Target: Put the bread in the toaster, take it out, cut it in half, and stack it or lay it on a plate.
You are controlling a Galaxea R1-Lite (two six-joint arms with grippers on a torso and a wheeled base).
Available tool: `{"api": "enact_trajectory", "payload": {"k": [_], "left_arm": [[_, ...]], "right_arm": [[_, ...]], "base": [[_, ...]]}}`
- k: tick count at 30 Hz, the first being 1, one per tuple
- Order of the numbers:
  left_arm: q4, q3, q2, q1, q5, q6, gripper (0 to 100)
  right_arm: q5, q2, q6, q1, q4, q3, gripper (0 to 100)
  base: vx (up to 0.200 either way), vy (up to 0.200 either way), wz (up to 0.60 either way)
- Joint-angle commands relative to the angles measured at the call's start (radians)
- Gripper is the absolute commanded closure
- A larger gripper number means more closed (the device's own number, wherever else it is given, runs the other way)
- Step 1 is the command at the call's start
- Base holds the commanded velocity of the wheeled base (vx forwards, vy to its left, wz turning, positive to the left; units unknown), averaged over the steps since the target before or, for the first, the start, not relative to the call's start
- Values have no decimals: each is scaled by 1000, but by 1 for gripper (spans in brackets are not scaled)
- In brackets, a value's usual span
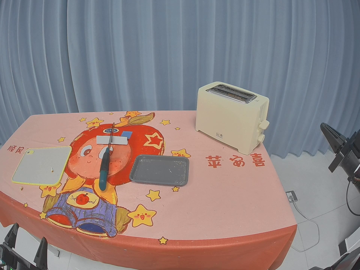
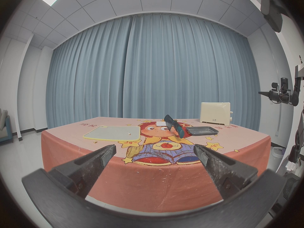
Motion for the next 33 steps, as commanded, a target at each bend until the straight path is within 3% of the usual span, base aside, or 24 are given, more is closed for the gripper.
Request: {"api": "enact_trajectory", "payload": {"k": [1,15,25,30,33], "left_arm": [[0,18,0,0,0,0,0],[0,18,0,0,0,0,0],[0,18,0,0,0,0,0],[0,18,0,0,0,0,0],[0,18,0,0,0,0,0]], "right_arm": [[-4,-4,9,26,0,0,100],[-5,-4,10,47,0,-8,100],[-8,18,16,66,1,-66,100],[-28,21,127,133,3,-69,100],[-80,35,179,182,4,-71,100]], "base": [[0,0,0],[0,0,0],[0,0,0],[0,0,0],[0,0,0]]}}
